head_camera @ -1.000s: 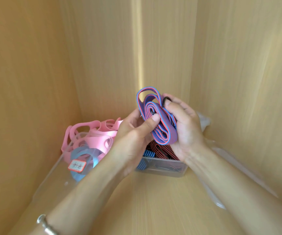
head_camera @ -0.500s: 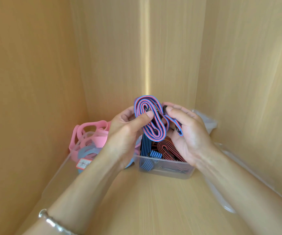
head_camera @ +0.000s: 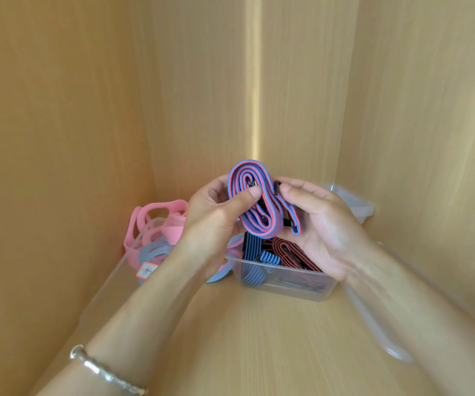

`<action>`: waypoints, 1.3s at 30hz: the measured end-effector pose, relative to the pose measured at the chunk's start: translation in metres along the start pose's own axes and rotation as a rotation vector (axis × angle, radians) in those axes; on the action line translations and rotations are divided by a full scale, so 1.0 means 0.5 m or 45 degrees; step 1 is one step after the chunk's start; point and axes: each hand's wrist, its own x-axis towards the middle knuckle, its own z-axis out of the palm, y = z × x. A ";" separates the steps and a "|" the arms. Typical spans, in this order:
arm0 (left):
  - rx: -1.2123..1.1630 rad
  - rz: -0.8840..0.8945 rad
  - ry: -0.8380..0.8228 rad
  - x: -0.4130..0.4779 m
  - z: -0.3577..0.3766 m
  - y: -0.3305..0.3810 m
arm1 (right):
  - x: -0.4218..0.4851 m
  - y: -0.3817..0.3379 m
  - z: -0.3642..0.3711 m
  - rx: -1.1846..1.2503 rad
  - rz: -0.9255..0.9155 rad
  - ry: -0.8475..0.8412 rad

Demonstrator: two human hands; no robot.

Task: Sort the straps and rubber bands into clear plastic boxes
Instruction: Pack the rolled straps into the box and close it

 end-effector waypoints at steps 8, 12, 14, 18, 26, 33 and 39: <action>0.213 0.186 0.161 0.002 0.005 -0.005 | 0.000 0.008 -0.003 -0.199 0.011 -0.011; 0.279 0.278 0.231 -0.002 0.008 -0.002 | -0.011 0.015 0.005 -0.263 0.030 -0.196; 0.260 0.275 0.253 -0.002 0.010 -0.002 | -0.012 0.016 0.005 -0.315 0.032 -0.212; 0.138 0.167 0.200 0.001 0.007 -0.010 | -0.012 0.015 0.003 -0.357 -0.003 -0.189; 0.110 0.030 -0.088 -0.005 0.012 -0.020 | -0.003 0.022 0.000 -0.389 -0.167 0.012; 0.138 0.034 0.021 -0.002 0.012 -0.024 | -0.002 0.022 0.001 -0.373 -0.125 0.007; 0.185 -0.004 0.190 0.002 0.002 -0.025 | -0.006 0.027 0.002 -0.396 0.025 -0.112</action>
